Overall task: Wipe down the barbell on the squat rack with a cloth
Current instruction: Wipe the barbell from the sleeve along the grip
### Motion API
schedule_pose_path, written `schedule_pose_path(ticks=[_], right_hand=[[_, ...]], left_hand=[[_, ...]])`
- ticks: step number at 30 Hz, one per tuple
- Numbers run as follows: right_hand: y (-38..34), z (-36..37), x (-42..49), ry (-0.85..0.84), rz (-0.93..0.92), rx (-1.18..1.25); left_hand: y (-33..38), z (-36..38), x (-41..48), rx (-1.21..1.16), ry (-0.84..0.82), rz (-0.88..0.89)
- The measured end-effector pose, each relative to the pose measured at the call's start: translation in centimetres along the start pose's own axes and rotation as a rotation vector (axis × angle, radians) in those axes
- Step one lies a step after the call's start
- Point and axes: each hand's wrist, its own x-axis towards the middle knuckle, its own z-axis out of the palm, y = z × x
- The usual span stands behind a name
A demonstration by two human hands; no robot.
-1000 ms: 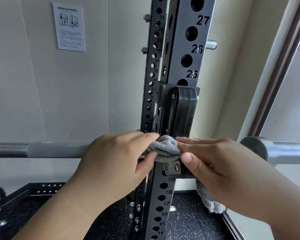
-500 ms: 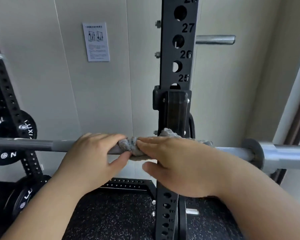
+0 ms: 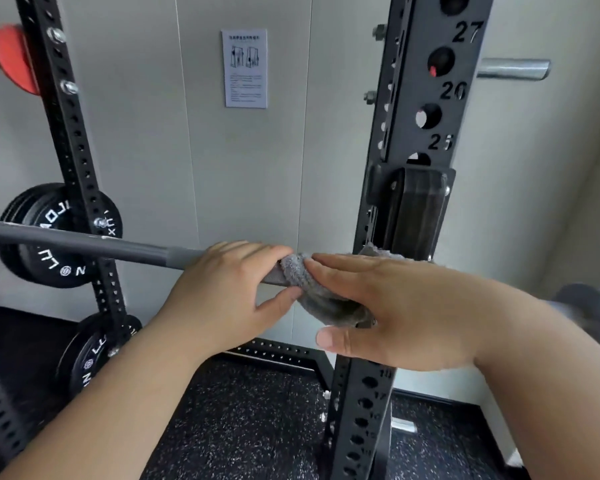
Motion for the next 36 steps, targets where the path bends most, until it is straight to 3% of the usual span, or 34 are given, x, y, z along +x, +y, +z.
schedule_pose_path(ticks=[5, 11, 16, 20, 24, 28, 36], right_hand=[[-0.7, 0.8, -0.7, 0.052, 0.128, -0.025], [-4.9, 0.2, 2.5, -0.100, 0.318, -0.173], [-9.2, 3.9, 8.2, 0.200, 0.284, -0.281], [-8.5, 6.8, 9.6, 0.526, 0.289, -0.266], [-8.2, 7.2, 10.2, 0.706, 0.308, -0.241], [-9.6, 6.9, 12.6, 0.811, 0.393, -0.278], [-13.1, 6.6, 17.9, 0.818, 0.253, -0.302]], left_hand=[[-4.2, -1.2, -0.5, 0.018, 0.054, 0.054], [-9.9, -2.5, -1.6, 0.002, 0.067, 0.150], [-11.7, -1.7, -2.0, 0.005, 0.106, 0.209], [-12.3, -2.1, -1.9, -0.001, 0.119, 0.236], [-13.7, -2.9, -2.0, -0.037, 0.132, 0.235], [-15.7, -3.5, -2.7, -0.045, 0.132, 0.200], [-19.2, -4.4, -4.0, -0.048, 0.135, 0.160]])
